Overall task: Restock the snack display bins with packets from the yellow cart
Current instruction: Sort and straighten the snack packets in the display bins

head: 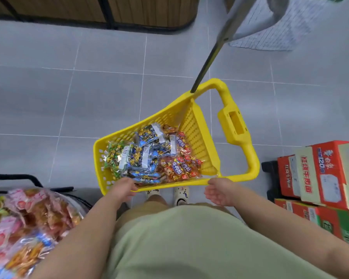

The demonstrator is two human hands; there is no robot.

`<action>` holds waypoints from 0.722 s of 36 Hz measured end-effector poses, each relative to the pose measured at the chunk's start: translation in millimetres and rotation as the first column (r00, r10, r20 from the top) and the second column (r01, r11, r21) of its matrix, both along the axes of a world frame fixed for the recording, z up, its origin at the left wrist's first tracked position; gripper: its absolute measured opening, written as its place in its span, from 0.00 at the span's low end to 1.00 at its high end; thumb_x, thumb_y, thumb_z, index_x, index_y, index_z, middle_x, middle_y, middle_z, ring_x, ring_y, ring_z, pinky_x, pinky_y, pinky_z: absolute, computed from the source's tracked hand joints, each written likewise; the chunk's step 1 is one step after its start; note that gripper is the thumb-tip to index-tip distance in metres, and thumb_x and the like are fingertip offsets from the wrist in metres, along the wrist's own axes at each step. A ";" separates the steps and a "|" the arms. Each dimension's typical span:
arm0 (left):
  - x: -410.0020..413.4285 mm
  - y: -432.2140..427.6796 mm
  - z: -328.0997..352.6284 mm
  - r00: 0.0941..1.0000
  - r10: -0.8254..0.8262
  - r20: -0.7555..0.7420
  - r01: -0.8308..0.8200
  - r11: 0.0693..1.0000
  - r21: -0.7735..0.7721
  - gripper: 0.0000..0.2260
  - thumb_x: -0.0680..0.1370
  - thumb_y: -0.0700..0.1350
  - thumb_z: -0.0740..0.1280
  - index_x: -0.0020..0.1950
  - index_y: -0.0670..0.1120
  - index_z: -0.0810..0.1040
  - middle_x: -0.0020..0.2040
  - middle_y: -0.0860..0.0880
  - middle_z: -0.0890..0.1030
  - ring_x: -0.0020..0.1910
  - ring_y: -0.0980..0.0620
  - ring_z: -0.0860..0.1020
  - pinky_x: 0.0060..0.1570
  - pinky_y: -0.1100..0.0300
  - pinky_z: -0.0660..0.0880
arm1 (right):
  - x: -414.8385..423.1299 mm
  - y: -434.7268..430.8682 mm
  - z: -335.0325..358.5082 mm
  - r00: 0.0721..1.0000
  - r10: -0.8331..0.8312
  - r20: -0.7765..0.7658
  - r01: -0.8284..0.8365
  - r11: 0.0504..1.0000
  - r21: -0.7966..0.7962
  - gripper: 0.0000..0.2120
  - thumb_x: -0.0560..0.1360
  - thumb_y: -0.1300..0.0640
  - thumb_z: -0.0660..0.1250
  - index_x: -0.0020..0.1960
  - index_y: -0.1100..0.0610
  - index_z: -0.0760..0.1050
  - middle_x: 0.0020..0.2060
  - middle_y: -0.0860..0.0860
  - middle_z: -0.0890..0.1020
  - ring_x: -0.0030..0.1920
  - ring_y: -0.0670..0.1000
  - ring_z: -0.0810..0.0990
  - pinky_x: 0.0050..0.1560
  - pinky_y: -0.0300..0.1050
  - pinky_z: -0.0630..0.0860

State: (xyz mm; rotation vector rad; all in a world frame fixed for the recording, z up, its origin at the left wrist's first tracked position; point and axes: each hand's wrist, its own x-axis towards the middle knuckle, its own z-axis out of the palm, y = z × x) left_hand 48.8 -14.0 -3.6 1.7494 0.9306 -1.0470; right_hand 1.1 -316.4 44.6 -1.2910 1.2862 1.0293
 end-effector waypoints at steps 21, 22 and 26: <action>105.9 80.0 -68.1 0.977 -0.204 0.065 0.192 0.969 0.156 0.37 0.74 0.46 0.71 0.78 0.43 0.55 0.73 0.41 0.66 0.67 0.39 0.70 0.60 0.48 0.73 | 91.6 117.8 -58.8 0.990 0.132 0.057 -0.128 0.989 -0.069 0.06 0.79 0.58 0.60 0.51 0.60 0.73 0.35 0.52 0.76 0.33 0.47 0.74 0.34 0.39 0.69; 107.7 80.1 -70.8 0.982 -0.185 0.041 0.178 0.975 0.131 0.40 0.74 0.46 0.72 0.78 0.44 0.52 0.75 0.41 0.63 0.70 0.39 0.68 0.64 0.45 0.71 | 92.3 120.1 -60.8 0.987 0.149 0.058 -0.145 0.987 -0.066 0.08 0.79 0.58 0.60 0.53 0.61 0.74 0.35 0.52 0.76 0.33 0.47 0.73 0.33 0.39 0.69; 110.9 80.4 -86.0 0.996 -0.085 0.010 0.082 0.986 0.147 0.47 0.69 0.52 0.77 0.78 0.42 0.52 0.76 0.42 0.63 0.72 0.39 0.65 0.66 0.40 0.68 | 95.1 126.9 -62.8 0.982 0.185 0.042 -0.183 0.982 -0.053 0.16 0.80 0.56 0.58 0.60 0.68 0.72 0.34 0.51 0.75 0.32 0.47 0.71 0.31 0.38 0.68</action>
